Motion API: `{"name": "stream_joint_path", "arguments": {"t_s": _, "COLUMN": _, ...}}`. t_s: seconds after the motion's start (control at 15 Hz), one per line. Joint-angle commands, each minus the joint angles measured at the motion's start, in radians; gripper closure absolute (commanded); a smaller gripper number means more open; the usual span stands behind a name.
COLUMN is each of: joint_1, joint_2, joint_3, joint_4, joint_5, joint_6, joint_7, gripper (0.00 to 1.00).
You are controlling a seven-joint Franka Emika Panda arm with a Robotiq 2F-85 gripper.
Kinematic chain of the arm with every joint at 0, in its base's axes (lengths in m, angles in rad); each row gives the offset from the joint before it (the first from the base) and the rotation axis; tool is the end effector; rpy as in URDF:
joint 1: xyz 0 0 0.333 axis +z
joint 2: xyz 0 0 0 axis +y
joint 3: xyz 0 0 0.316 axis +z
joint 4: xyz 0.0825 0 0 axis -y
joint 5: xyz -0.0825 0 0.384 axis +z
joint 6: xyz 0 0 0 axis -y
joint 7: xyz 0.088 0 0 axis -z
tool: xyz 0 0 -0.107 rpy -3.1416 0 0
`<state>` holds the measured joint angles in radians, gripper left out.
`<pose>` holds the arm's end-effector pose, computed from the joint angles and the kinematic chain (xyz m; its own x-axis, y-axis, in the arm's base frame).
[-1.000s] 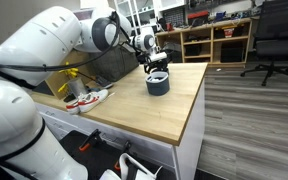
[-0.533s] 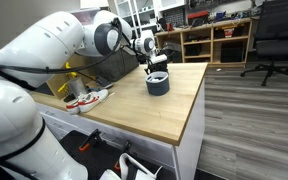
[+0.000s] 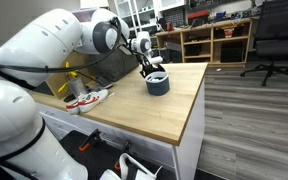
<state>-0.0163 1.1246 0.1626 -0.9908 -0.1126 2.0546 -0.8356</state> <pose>0.7721 0.0615 0.1597 0.5826 0.8128 0.0035 0.8109 -0.5809 -0.0703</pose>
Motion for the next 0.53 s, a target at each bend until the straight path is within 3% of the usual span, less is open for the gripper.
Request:
{"name": "stream_joint_path", "arguments": {"t_s": 0.0, "joint_1": -0.011, "joint_2": -0.102, "joint_3": 0.024, "joint_4": -0.173, "joint_5": -0.004, "joint_6": -0.015, "joint_7": -0.056, "gripper": 0.98}}
{"name": "stream_joint_path", "arguments": {"t_s": 0.47, "joint_1": -0.005, "joint_2": -0.231, "joint_3": 0.037, "joint_4": -0.395, "joint_5": 0.008, "joint_6": -0.013, "joint_7": -0.167, "gripper": 0.98}}
